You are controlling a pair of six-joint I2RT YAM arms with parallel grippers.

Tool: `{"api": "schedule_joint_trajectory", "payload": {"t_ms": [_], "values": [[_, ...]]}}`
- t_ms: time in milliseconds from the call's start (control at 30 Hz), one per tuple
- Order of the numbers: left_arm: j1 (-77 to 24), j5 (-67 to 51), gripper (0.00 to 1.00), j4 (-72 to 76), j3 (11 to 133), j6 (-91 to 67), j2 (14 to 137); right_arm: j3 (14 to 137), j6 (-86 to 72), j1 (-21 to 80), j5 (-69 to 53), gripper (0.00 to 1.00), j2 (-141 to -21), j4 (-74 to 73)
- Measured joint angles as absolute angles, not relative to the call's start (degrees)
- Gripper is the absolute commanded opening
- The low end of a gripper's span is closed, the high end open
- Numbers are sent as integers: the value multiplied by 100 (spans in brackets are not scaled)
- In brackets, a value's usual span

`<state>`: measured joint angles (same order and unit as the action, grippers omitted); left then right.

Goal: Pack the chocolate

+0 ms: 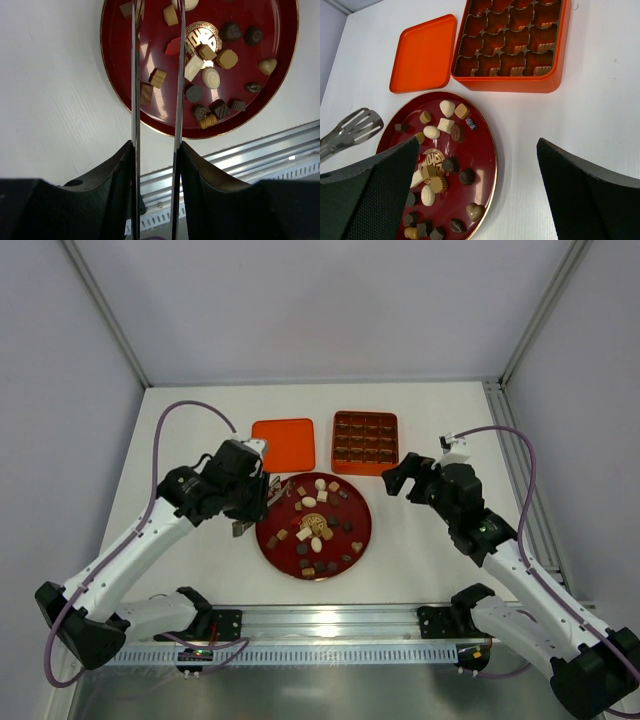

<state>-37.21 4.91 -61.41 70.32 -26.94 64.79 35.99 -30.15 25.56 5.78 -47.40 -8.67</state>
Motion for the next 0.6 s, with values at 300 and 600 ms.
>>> {"api": "schedule_joint_trajectory", "payload": {"t_ms": [300,600], "values": [[-4095,473,40,-5966,6670,-2867,6530,3599,-3015,2556,578,100,-4724,-908],[-4270,493,40,-5627,6403,-2991,6904,3599,-3015,2556,578,100,-4639,-910]]}}
